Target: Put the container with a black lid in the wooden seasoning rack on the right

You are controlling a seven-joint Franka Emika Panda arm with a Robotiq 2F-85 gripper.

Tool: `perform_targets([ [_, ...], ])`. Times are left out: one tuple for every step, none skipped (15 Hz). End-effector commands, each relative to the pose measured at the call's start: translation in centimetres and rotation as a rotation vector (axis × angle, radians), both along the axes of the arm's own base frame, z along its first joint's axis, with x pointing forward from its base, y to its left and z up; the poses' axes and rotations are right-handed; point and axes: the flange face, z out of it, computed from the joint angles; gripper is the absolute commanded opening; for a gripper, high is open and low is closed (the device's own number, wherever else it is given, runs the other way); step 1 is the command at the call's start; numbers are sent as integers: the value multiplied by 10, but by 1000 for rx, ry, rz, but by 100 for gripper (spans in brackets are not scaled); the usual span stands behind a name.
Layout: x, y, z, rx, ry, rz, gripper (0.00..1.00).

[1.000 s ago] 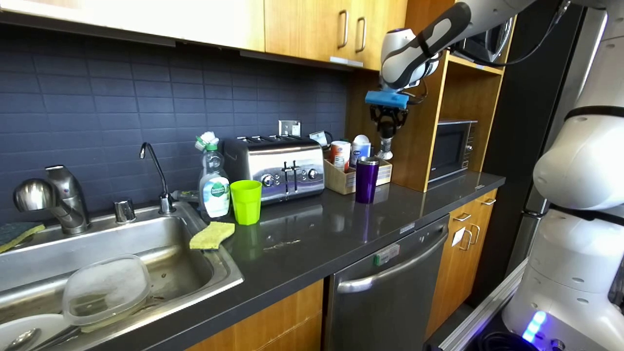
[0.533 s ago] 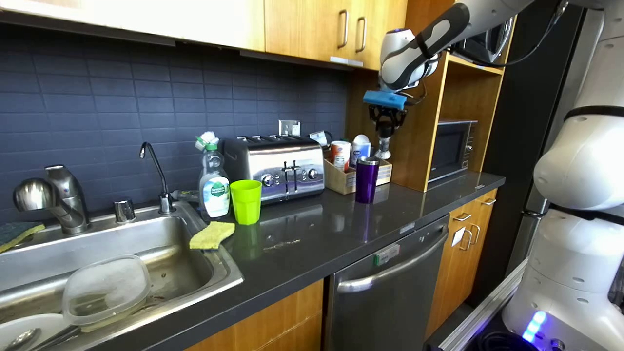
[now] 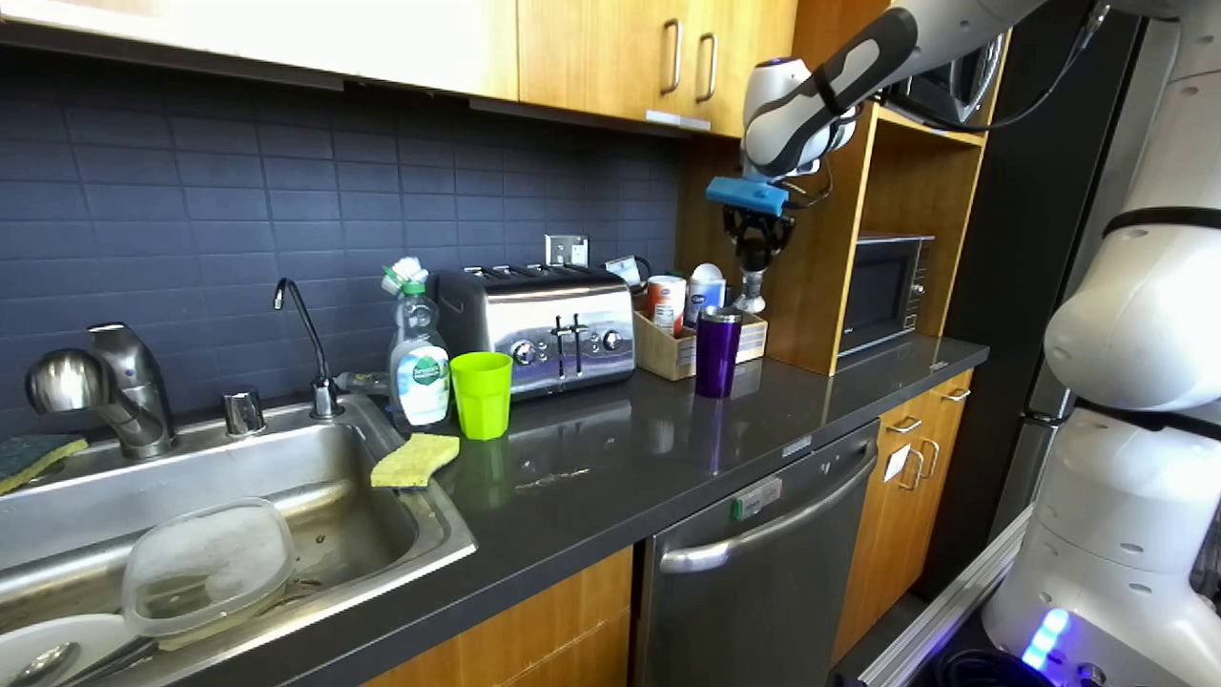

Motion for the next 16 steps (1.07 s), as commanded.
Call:
perform_targets([
  [5,0,8,-20,-18,-48,39],
  [6,0,8,-24,-23,-55,39],
  [6,-1,8,-28,-26,-66,39],
  [6,-1,8,-28,-34,-74,39],
  [7,-1,9,-32,-39,-82,39],
  [7,-1,9,-32,-42,-88,39],
  [7,0,9,-28,-45,-94,39],
  [7,1,9,-24,-50,-96,39],
  [8,1,9,-21,-54,-98,39],
  [8,1,9,-19,-57,-100,39],
  [8,2,10,-18,-60,-101,39],
  [8,2,10,-18,-62,-104,39],
  [8,2,10,-17,-64,-106,39],
  [8,3,10,-16,-66,-110,39],
  [8,3,10,-14,-68,-112,39],
  [9,3,10,-13,-70,-114,39],
])
